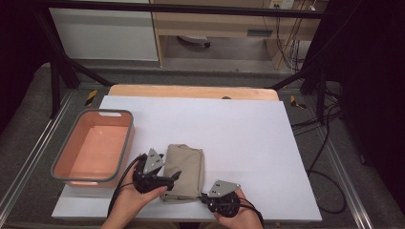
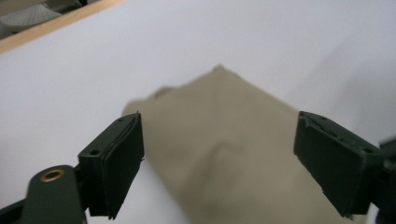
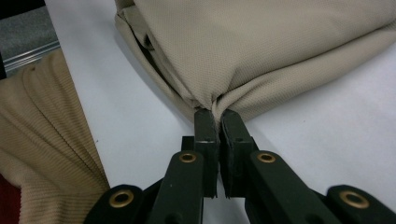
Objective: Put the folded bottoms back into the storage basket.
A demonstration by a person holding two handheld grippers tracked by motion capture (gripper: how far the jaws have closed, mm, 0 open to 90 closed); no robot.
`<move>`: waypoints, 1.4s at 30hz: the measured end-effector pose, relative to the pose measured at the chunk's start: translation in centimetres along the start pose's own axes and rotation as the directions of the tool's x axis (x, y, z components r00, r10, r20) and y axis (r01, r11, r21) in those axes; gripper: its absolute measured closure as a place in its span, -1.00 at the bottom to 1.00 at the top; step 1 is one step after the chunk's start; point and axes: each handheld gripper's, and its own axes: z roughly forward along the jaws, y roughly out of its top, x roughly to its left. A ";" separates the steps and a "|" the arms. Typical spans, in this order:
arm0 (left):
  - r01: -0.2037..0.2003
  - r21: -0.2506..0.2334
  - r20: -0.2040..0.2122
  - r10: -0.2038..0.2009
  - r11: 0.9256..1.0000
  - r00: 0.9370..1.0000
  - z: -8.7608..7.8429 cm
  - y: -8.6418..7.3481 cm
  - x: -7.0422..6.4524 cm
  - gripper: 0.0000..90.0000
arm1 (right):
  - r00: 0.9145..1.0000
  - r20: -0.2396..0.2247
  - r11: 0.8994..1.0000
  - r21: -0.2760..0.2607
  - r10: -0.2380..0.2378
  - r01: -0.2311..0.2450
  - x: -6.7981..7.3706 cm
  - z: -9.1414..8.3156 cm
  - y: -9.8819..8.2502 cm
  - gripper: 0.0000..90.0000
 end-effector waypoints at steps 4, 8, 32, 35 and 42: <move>-0.010 -0.004 -0.010 0.010 1.000 1.000 1.7 2.1 1.0 -0.71 | 1.000 0.003 1.000 -0.004 0.011 -0.011 -0.1 0.1 -0.1 0.93; -0.001 0.009 -0.020 0.001 1.000 1.000 3.2 3.5 1.8 -0.74 | 1.000 -0.001 1.000 -0.001 0.007 -0.007 -0.1 0.0 -0.1 0.93; 0.068 0.133 -0.050 -0.062 0.989 0.997 8.8 4.7 6.5 -0.60 | 1.000 -0.011 1.000 -0.003 0.016 -0.016 -0.3 0.0 -0.2 0.93; 0.064 0.137 -0.059 -0.056 0.988 0.997 8.9 4.5 6.7 -0.53 | 1.000 -0.010 1.000 -0.004 0.014 -0.014 -0.3 0.0 -0.2 0.93; 0.071 0.149 -0.061 -0.063 0.986 0.996 9.0 4.0 7.1 -0.44 | 1.000 -0.011 1.000 -0.001 0.016 -0.016 -0.3 0.0 -0.2 0.93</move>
